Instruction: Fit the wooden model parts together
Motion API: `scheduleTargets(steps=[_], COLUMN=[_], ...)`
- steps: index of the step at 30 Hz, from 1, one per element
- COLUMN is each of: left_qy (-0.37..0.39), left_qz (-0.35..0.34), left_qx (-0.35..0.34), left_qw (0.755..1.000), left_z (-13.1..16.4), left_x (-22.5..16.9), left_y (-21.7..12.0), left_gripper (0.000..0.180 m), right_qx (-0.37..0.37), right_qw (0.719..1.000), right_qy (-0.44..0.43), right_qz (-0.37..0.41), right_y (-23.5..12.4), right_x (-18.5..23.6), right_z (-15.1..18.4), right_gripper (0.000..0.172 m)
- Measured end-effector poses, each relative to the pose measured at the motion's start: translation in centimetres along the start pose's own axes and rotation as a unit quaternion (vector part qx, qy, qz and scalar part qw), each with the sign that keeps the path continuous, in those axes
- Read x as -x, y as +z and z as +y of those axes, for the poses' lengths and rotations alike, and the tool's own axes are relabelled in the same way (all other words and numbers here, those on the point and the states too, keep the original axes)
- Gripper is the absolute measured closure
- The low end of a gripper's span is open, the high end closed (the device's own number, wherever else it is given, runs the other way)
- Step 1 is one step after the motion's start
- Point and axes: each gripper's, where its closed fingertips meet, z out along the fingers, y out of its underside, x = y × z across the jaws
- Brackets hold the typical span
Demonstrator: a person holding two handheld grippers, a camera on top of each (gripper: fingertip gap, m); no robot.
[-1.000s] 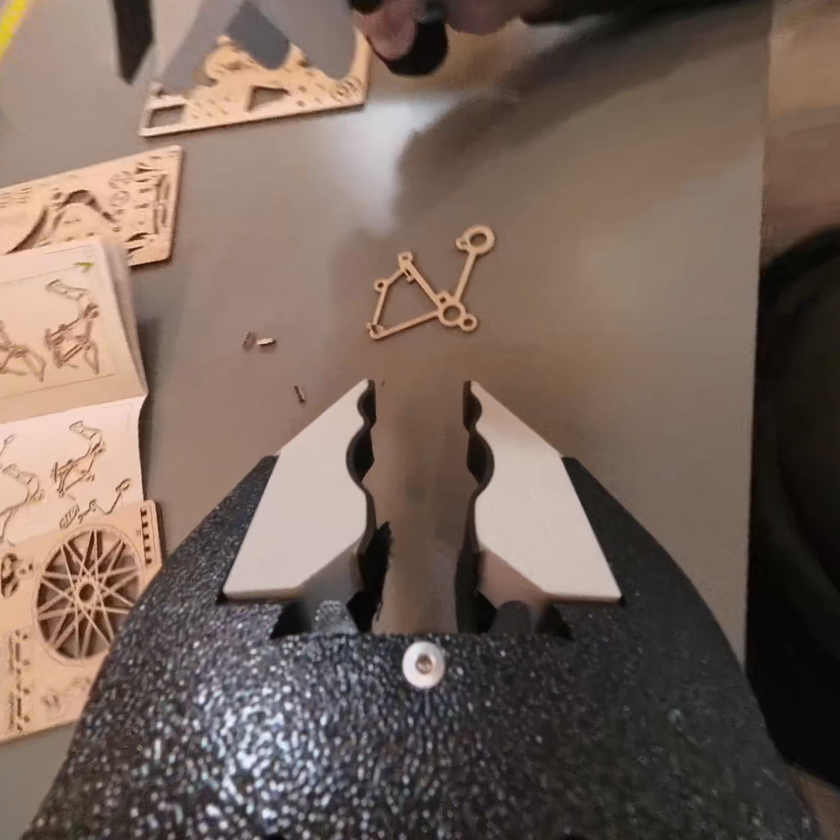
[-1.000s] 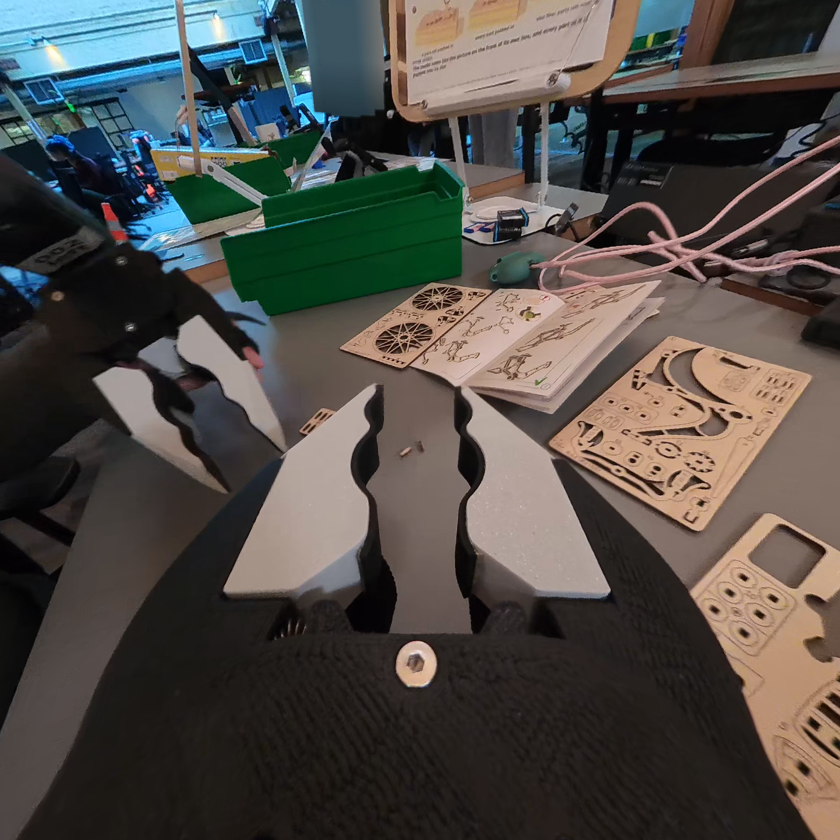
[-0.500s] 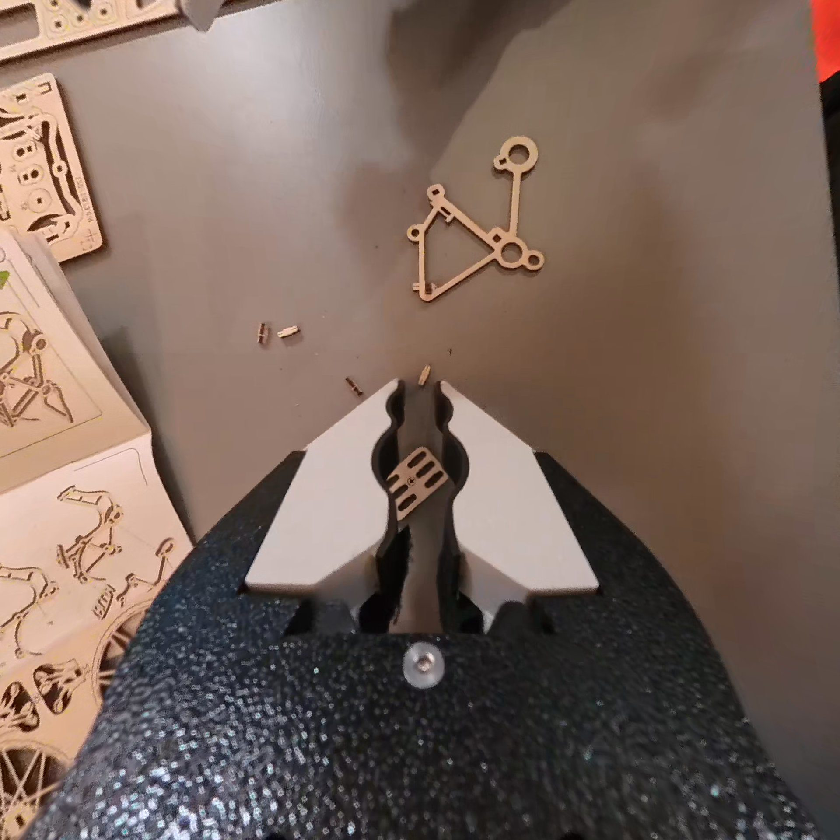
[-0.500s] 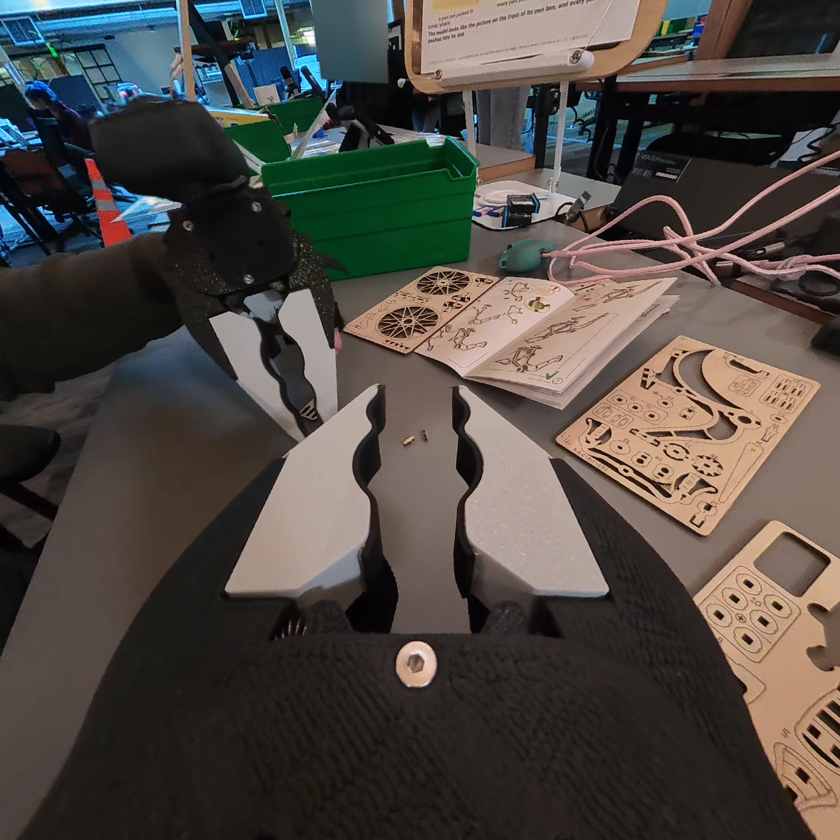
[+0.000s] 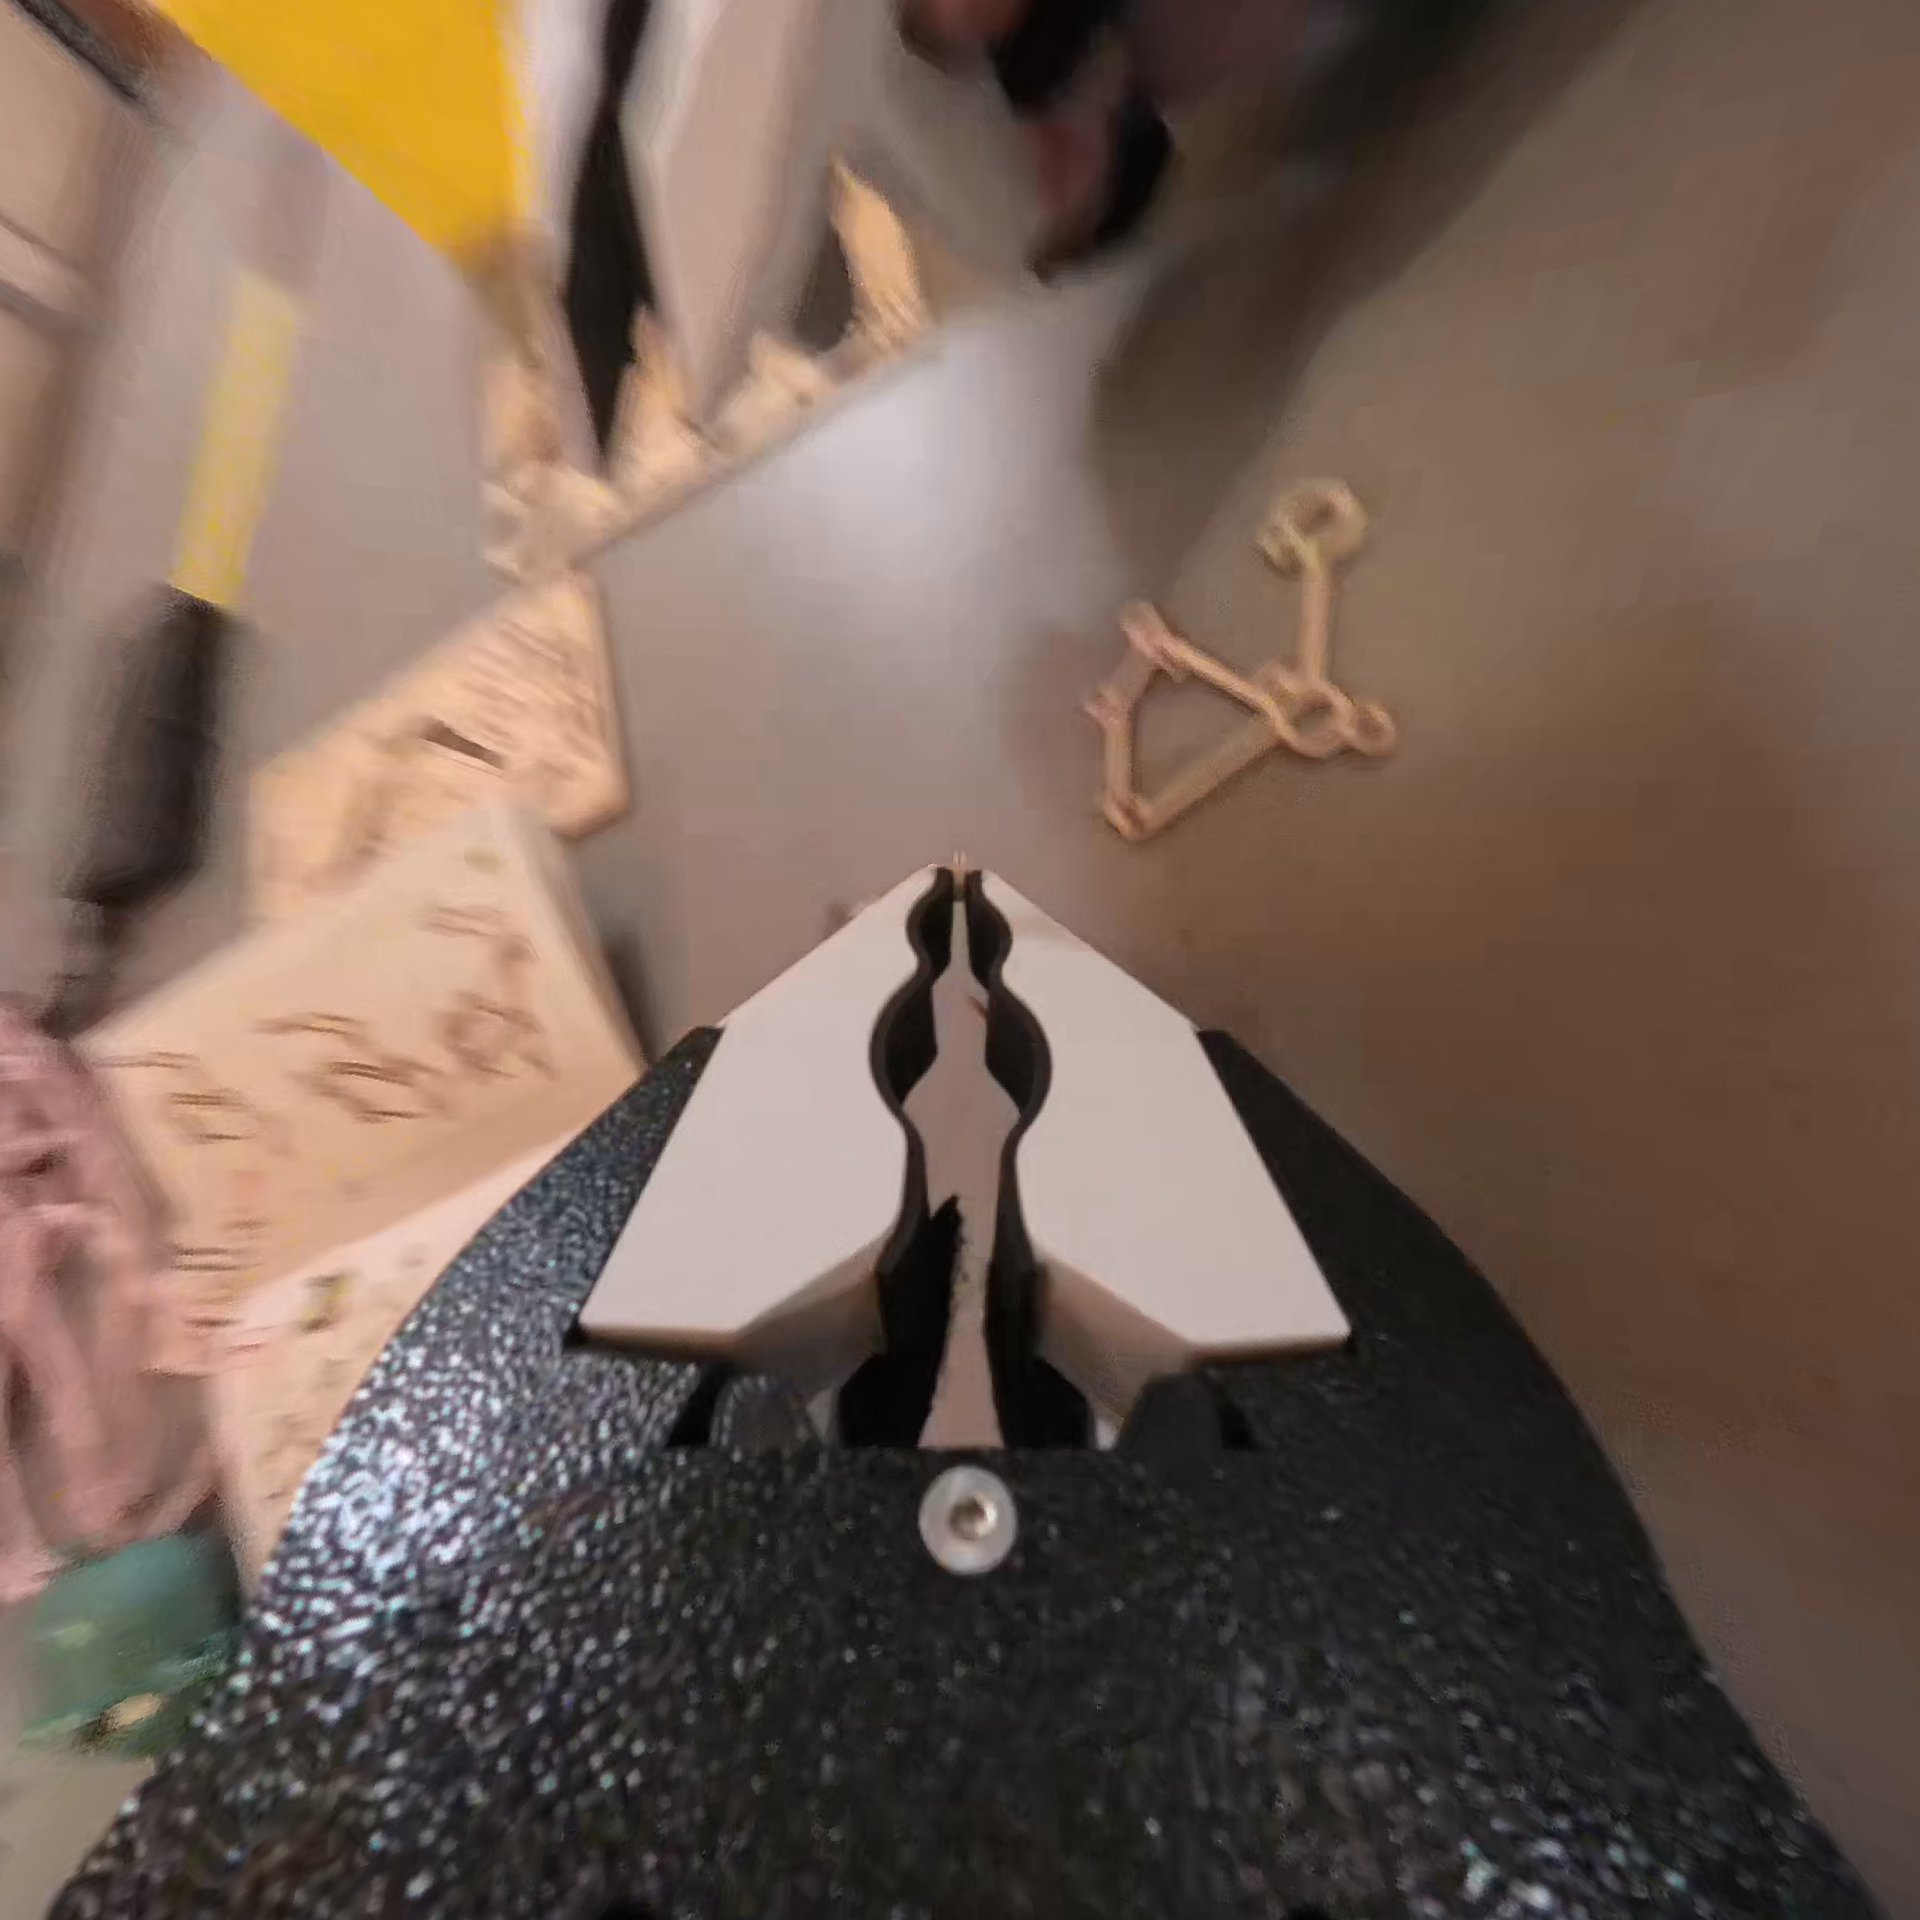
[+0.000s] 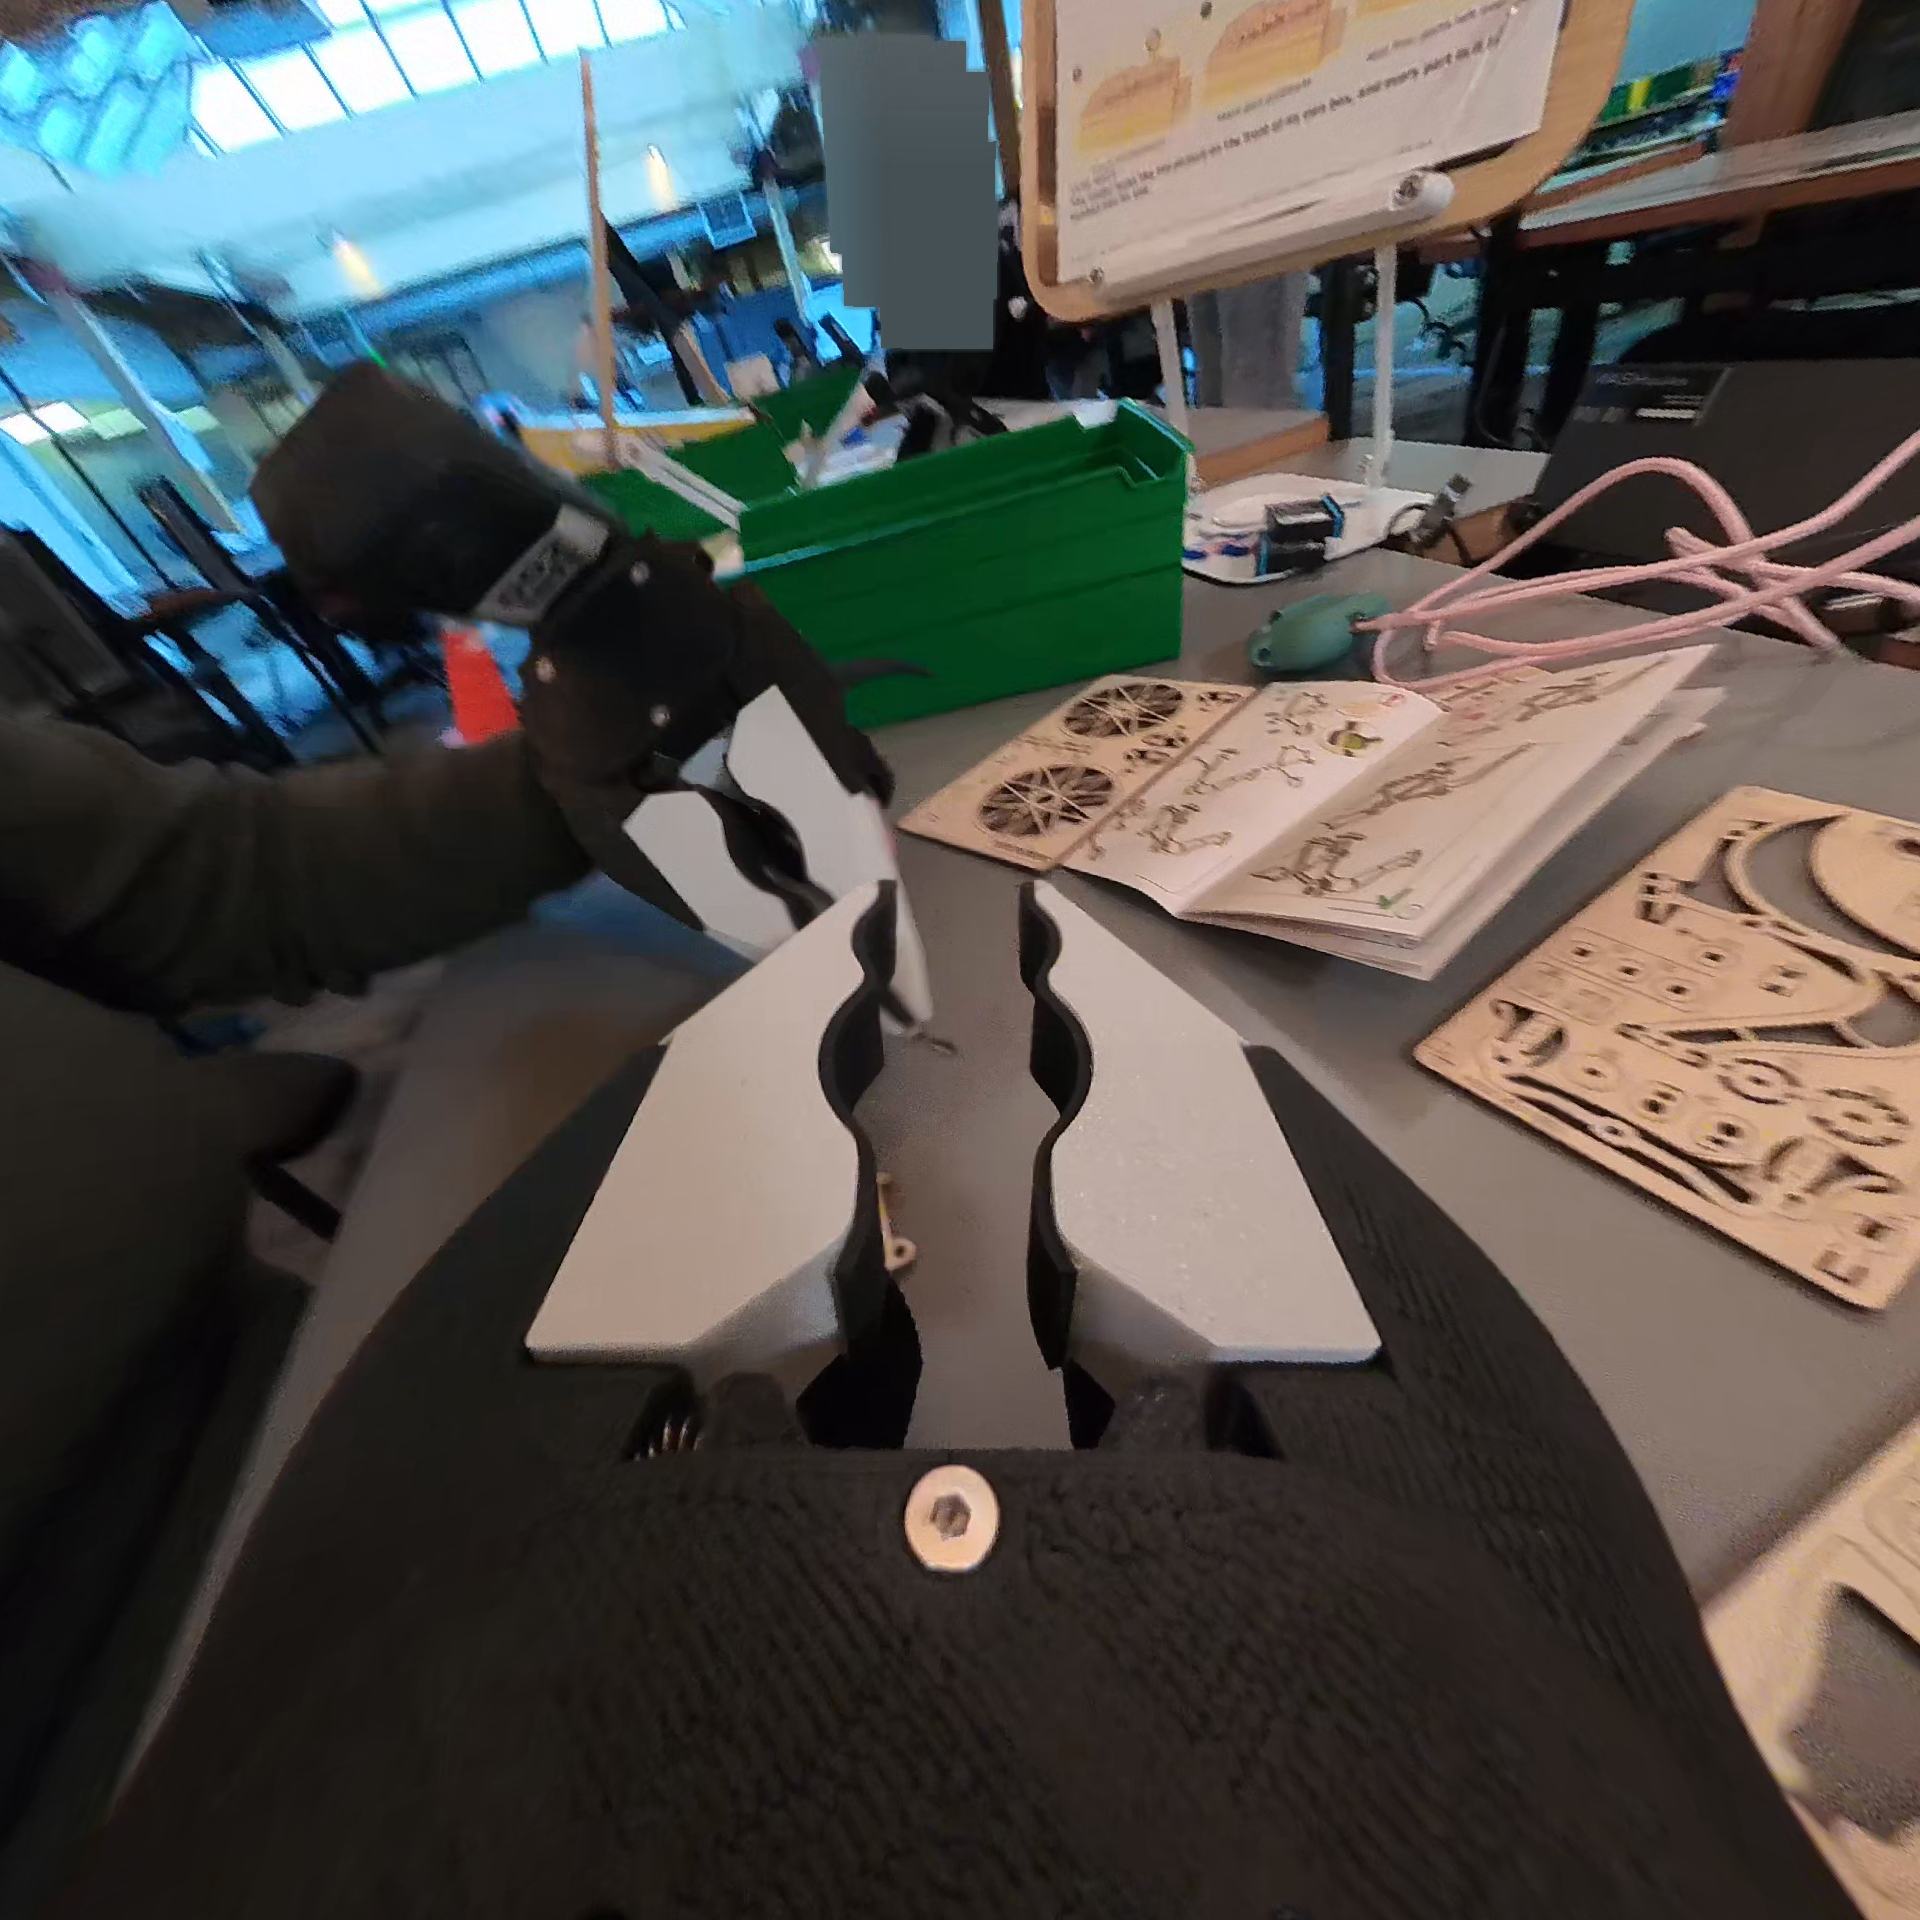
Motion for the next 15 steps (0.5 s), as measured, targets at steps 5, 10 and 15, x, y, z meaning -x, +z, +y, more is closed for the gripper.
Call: scheduleTargets(steps=[5,10,15], left_qy=[0.088,0.117,0.140], left_qz=[-0.257,-0.313,-0.322], left_qx=[-0.104,-0.141,-0.162], left_qw=[0.957,0.932,0.922], left_z=[-5.5,-7.1,-8.3], left_x=[4.4,4.4,3.7], left_y=[-2.7,-3.1,-3.2], left_gripper=[0.180,0.180,0.180], right_qx=[-0.070,-0.107,-0.124], right_qw=[0.994,0.992,0.990], right_qy=[0.058,0.045,0.027], right_qz=[-0.053,-0.046,-0.065], right_y=[-0.1,-0.3,-0.2], right_x=[1.4,1.4,2.5], right_z=[-1.4,-1.7,-2.0], right_gripper=[0.154,0.158,0.166])
